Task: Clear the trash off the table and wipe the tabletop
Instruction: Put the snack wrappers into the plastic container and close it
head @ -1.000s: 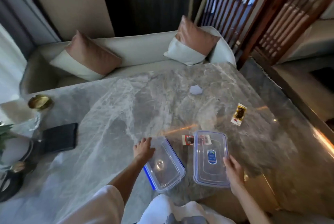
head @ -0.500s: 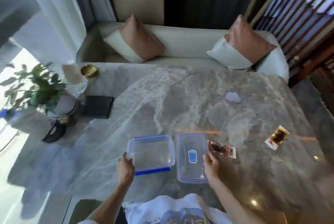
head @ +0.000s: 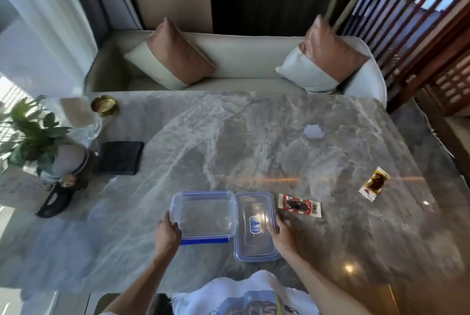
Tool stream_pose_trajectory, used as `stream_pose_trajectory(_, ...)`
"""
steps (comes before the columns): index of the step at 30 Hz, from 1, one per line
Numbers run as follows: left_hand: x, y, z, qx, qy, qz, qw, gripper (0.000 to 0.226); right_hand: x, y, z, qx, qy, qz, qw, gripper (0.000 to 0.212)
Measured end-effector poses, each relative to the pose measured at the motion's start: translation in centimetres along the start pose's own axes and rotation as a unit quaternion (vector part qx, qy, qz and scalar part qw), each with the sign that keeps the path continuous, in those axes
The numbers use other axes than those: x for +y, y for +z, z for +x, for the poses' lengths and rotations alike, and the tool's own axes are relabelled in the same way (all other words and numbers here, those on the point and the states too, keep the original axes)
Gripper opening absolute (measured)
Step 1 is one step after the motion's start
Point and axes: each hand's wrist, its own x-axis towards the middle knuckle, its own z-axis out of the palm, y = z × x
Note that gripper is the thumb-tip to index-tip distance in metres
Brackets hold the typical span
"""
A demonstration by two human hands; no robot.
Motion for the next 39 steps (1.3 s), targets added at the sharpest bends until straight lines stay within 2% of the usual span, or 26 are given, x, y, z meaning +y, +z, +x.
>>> stream_pose_trajectory(2,1.9,0.2,-0.8,0.039,-0.029,0.055,0.997,0.052,0.2,-0.7,0.2,-0.001,0.007,0.005,1.0,0.048)
stream_pose_trajectory(3,3.3,0.2,-1.5,0.075,-0.032,0.079,0.994,0.054,0.2,-1.3,0.2,0.024,0.015,0.028,0.999,0.044)
stream_pose_trajectory(5,7.1,0.8,-2.6,0.109,0.032,0.114,0.987,0.054,0.1,-3.4,0.3,0.121,0.034,0.089,0.988,0.027)
stream_pose_trajectory(7,10.9,3.2,-2.9,0.079,0.147,0.135,0.977,0.046,0.4,-6.3,0.6,0.214,0.056,0.131,0.966,0.014)
stream_pose_trajectory(8,13.3,4.7,-3.1,0.052,0.19,0.112,0.974,0.041,0.8,-7.9,1.0,0.242,0.075,0.14,0.957,0.013)
stream_pose_trajectory(10,18.2,7.6,-3.9,-0.024,0.21,0.012,0.977,0.032,1.9,-10.6,2.1,0.266,0.121,0.147,0.945,0.015)
stream_pose_trajectory(11,20.5,8.9,-4.4,-0.06,0.2,-0.021,0.978,0.029,2.6,-11.5,2.9,0.27,0.142,0.149,0.941,0.017)
stream_pose_trajectory(13,24.3,11.4,-5.3,-0.117,0.188,-0.014,0.975,0.022,3.7,-13.0,4.3,0.263,0.172,0.146,0.938,0.019)
stream_pose_trajectory(17,27.3,16.1,-5.7,-0.204,0.211,0.136,0.946,0.026,5.8,-13.7,6.7,0.204,0.179,0.14,0.952,0.023)
stream_pose_trajectory(19,27.5,18.0,-5.6,-0.217,0.202,0.21,0.932,0.028,7.1,-12.8,7.5,0.175,0.182,0.139,0.958,0.028)
stream_pose_trajectory(21,27.2,19.3,-5.7,-0.225,0.179,0.231,0.93,0.029,7.7,-12.0,7.5,0.144,0.197,0.155,0.957,0.023)
stream_pose_trajectory(23,26.8,20.2,-5.9,-0.229,0.17,0.22,0.933,0.03,7.8,-11.5,7.5,0.134,0.195,0.192,0.952,0.013)
stream_pose_trajectory(25,26.6,20.9,-6.2,-0.228,0.155,0.199,0.94,0.031,8.4,-10.9,7.5,0.122,0.195,0.22,0.948,0.011)
stream_pose_trajectory(27,26.4,21.5,-6.5,-0.229,0.128,0.168,0.95,0.034,8.8,-10.8,7.8,0.117,0.193,0.232,0.946,0.021)
stream_pose_trajectory(29,26.6,21.9,-6.8,-0.233,0.117,0.141,0.955,0.035,9.5,-10.7,8.0,0.149,0.194,0.248,0.938,0.038)
stream_pose_trajectory(31,26.7,22.3,-7.3,-0.237,0.099,0.094,0.962,0.029,9.0,-12.1,7.4,0.173,0.202,0.287,0.92,0.043)
stream_pose_trajectory(36,29.2,23.4,-11.0,-0.271,0.079,-0.001,0.959,0.002,10.1,-18.7,6.8,0.186,0.158,0.337,0.909,0.024)
stream_pose_trajectory(39,33.4,26.9,-13.8,-0.3,0.049,-0.071,0.95,0.023,11.4,-25.0,8.6,0.154,0.124,0.347,0.917,0.016)
